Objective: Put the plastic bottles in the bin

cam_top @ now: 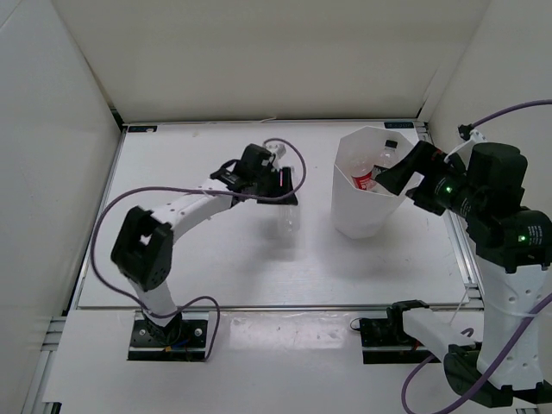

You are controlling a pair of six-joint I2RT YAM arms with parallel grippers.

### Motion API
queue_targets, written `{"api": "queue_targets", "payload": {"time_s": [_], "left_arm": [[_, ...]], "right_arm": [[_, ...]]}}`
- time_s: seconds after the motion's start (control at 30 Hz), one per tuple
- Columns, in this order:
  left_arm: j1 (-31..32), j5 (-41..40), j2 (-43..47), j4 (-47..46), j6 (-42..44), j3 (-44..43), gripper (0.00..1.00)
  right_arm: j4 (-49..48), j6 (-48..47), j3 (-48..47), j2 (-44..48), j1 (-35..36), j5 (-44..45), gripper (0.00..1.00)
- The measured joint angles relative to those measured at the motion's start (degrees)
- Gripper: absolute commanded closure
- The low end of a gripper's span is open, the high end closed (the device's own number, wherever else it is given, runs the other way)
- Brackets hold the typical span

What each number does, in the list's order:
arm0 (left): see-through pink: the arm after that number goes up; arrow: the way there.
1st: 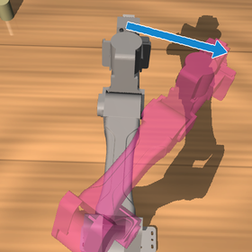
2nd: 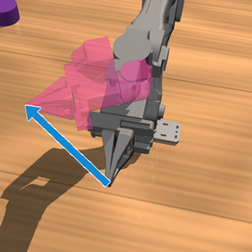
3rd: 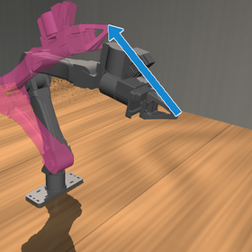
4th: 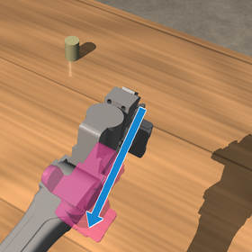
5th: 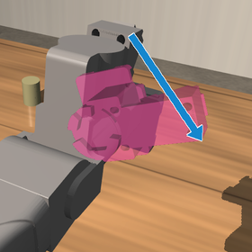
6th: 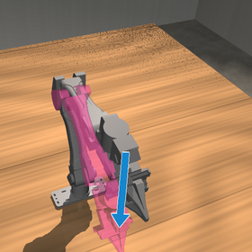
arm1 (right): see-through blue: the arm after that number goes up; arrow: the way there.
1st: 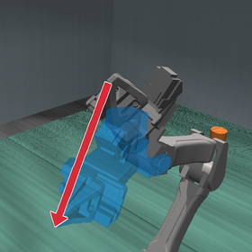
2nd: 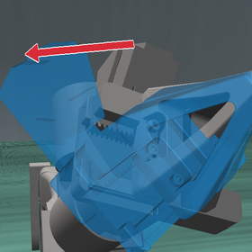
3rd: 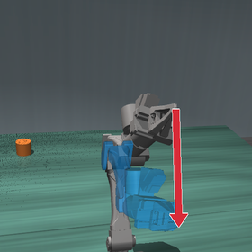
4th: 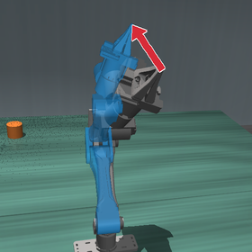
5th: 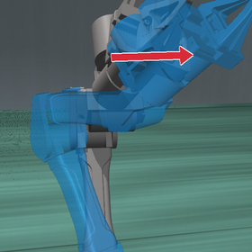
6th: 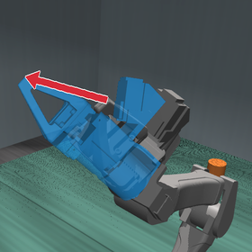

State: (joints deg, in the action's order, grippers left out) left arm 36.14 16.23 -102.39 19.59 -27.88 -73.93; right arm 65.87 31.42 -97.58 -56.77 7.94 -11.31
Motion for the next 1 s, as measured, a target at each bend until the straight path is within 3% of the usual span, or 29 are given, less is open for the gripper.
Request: {"api": "queue_targets", "payload": {"time_s": [0.1,0.23,0.4,0.53,0.63,0.73,0.77,0.8,1.0], "left_arm": [[0.4,-5.1,6.5,3.0,1.9,-7.3,0.61],[4.5,-12.0,6.6,2.2,6.9,-27.1,0.61],[9.3,-12.8,-1.4,0.3,10.5,-51.6,0.61],[11.3,-12.3,-11.5,-1.1,11.3,-63.2,0.59],[12.6,-12.3,-17.5,-0.3,11.3,-63.3,0.59],[14.4,-12.5,-20.6,2.0,11.4,-57.8,0.49],[15.0,-12.5,-21.3,3.3,11.6,-56.3,0.15],[15.5,-12.9,-22.1,2.6,13.0,-55.7,0.00],[17.0,-13.3,-17.6,4.2,12.8,-54.2,0.00]], "right_arm": [[0.3,1.2,1.3,1.0,0.0,0.6,0.00],[0.4,3.2,1.2,2.0,0.0,4.4,0.00],[2.3,4.3,-6.5,0.3,-0.1,8.7,0.00],[3.0,4.5,-17.0,-2.6,-0.1,10.8,0.00],[3.0,4.4,-21.6,-3.2,-0.1,11.6,0.00],[3.3,4.4,-21.7,-2.1,-0.1,12.7,0.00],[3.5,4.4,-21.5,-1.7,-0.1,13.2,0.00],[3.9,4.3,-21.4,-1.6,-0.1,13.7,0.00],[6.3,4.3,-21.9,-2.7,0.0,16.8,0.00]]}}
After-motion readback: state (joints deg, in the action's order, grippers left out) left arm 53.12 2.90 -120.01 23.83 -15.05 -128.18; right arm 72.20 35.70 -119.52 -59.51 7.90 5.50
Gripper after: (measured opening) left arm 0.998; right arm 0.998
